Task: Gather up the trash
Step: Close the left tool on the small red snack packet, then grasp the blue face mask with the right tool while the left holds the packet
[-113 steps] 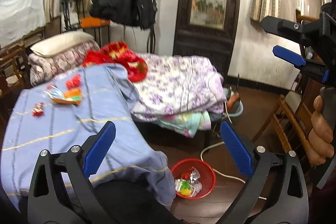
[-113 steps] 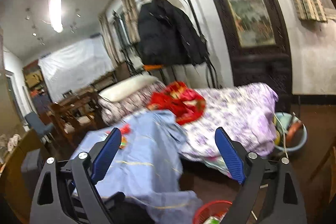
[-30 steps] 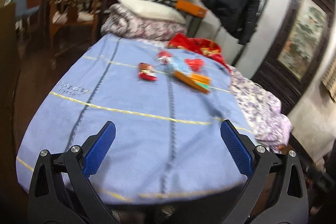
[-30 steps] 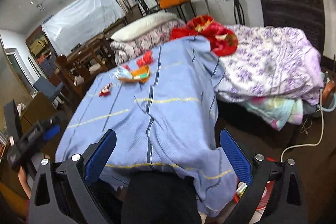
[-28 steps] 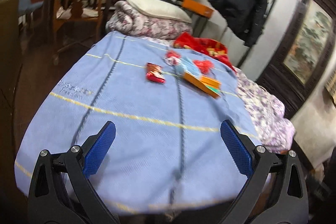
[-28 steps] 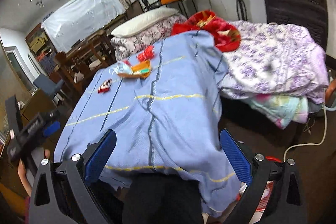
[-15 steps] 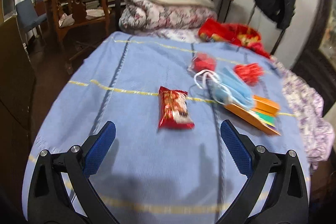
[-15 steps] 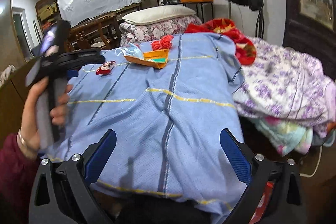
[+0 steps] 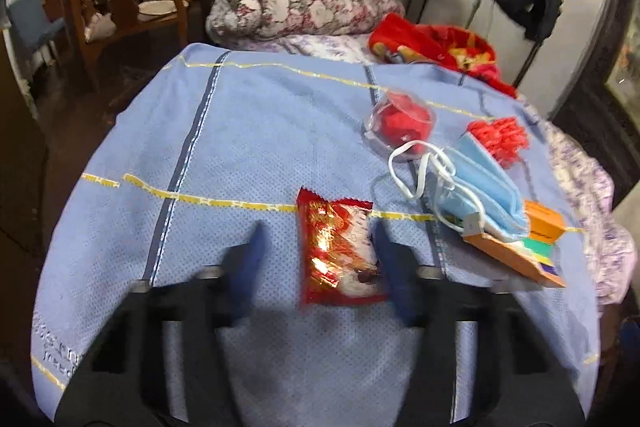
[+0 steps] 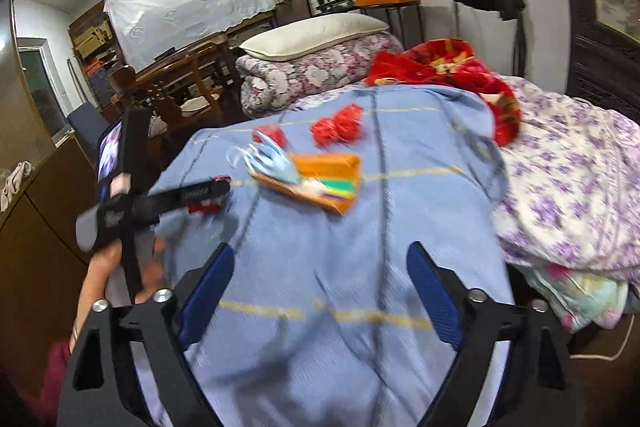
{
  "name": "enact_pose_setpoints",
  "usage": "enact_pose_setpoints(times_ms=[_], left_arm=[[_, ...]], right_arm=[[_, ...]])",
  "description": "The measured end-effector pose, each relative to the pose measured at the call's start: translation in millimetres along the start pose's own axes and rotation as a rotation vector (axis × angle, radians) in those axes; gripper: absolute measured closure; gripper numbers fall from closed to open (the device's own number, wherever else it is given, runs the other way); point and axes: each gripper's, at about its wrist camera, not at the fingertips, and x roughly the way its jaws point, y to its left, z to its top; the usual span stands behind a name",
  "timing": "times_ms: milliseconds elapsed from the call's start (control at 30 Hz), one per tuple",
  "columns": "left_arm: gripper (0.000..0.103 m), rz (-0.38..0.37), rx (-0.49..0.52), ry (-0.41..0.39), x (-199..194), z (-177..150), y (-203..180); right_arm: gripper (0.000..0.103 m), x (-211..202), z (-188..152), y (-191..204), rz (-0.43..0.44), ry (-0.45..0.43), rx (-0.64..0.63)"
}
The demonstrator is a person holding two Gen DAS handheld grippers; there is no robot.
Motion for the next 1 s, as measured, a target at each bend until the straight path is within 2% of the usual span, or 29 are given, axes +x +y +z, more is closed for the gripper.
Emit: enact_pose_setpoints(times_ms=[33, 133, 300, 367, 400, 433, 500, 633, 700, 733, 767, 800, 867, 1000], left_arm=[[0.069, -0.004, -0.014, -0.011, -3, 0, 5], [0.069, 0.032, -0.048, -0.051, -17, 0, 22], [0.069, 0.034, -0.101, -0.074, -36, 0, 53], [0.069, 0.040, -0.110, -0.066, -35, 0, 60], [0.069, 0.039, -0.114, -0.062, -35, 0, 61], [0.069, 0.035, -0.117, -0.060, -35, 1, 61], [0.069, 0.027, -0.115, -0.062, -36, -1, 60], [0.069, 0.008, -0.107, -0.054, -32, 2, 53], [0.069, -0.011, -0.111, -0.040, -28, 2, 50], [0.069, -0.023, -0.113, -0.033, -26, 2, 49], [0.069, -0.031, -0.114, -0.028, -26, 2, 48], [0.069, -0.033, -0.112, -0.026, -25, 2, 46], [0.069, -0.025, -0.104, -0.025, -25, 1, 43], [0.069, -0.040, -0.112, -0.037, -29, 1, 44]], right_arm=[[0.024, 5, 6, 4, 0.007, 0.004, -0.011], [0.029, 23, 23, 19, 0.010, 0.012, -0.057], [0.029, 70, 56, 48, 0.023, 0.054, -0.110], [0.030, 90, 64, 58, -0.006, 0.068, -0.141], [0.034, 100, 69, 61, -0.030, 0.073, -0.158], [0.042, 106, 72, 62, -0.045, 0.074, -0.164], [0.049, 117, 79, 56, -0.067, 0.071, -0.136], [0.050, 136, 78, 43, -0.033, 0.123, -0.093], [0.050, 139, 74, 46, -0.037, 0.124, -0.130], [0.055, 139, 71, 52, -0.051, 0.117, -0.171], [0.065, 139, 69, 57, -0.061, 0.113, -0.205], [0.080, 140, 67, 59, -0.066, 0.115, -0.223], [0.083, 131, 65, 64, -0.072, 0.083, -0.245], [0.085, 87, 69, 64, -0.045, -0.007, -0.235]])
